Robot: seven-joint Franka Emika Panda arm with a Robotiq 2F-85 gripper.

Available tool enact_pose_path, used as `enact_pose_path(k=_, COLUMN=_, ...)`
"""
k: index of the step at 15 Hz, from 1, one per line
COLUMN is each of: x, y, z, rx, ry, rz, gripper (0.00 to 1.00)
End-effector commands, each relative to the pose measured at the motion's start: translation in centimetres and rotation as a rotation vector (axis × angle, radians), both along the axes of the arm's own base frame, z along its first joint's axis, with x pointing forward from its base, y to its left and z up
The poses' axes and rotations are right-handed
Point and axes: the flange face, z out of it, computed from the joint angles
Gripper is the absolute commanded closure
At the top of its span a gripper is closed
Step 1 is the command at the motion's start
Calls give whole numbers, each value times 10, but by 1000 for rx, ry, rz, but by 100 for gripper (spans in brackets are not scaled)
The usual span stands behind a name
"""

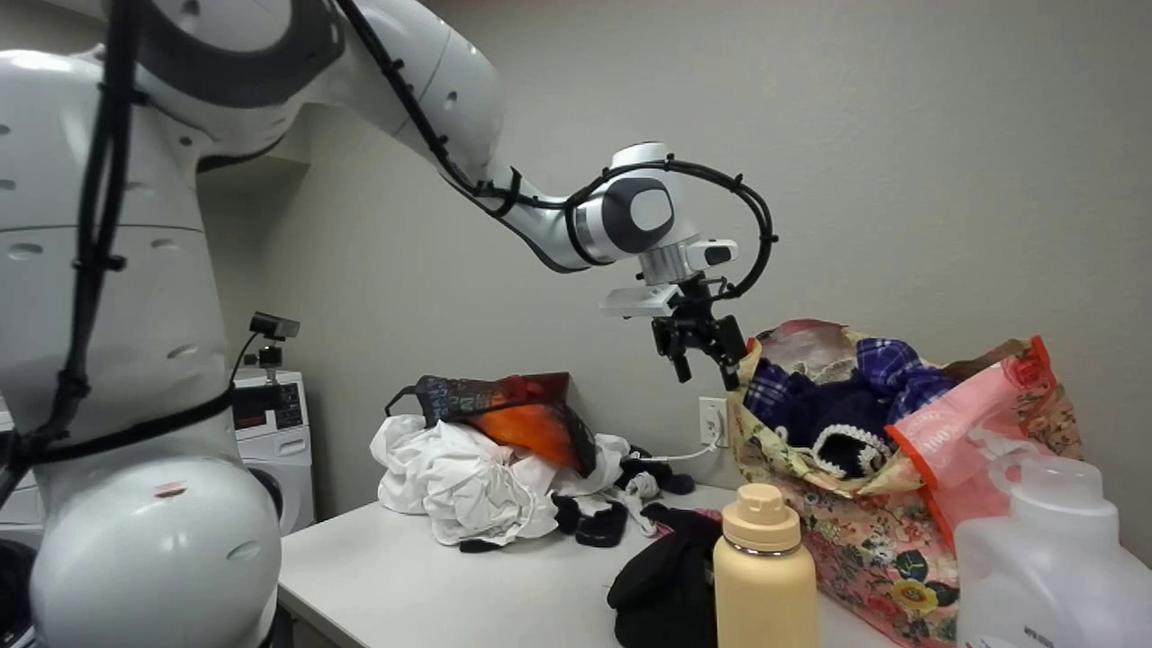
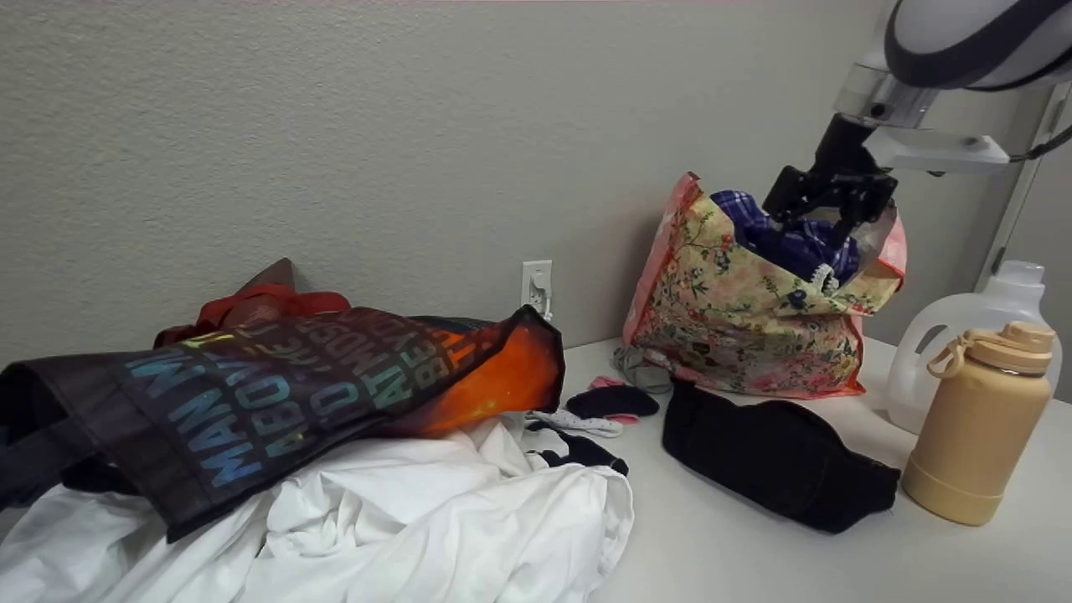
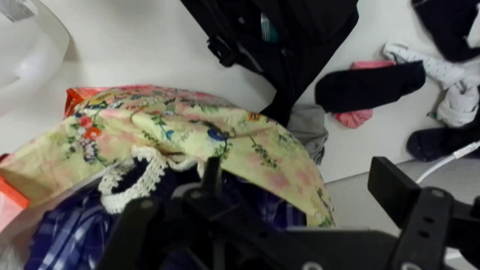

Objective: Remove the blue piece of clothing from the bag.

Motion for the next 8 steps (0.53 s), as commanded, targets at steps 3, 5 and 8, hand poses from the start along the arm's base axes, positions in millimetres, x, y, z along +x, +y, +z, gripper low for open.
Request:
enact_pose_path(k=3, x=48, y=-53, z=7, rx=-75, ry=-83, rz=-160, gripper=0)
enact_pose_path(k=5, x=51, y=-73, z=6, rx=-104, ry=-91, rz=-220, gripper=0)
enact_pose_path(k=8, x=53, y=-92, z=-1, rx=-144, ry=-97, rz=-283, gripper=0)
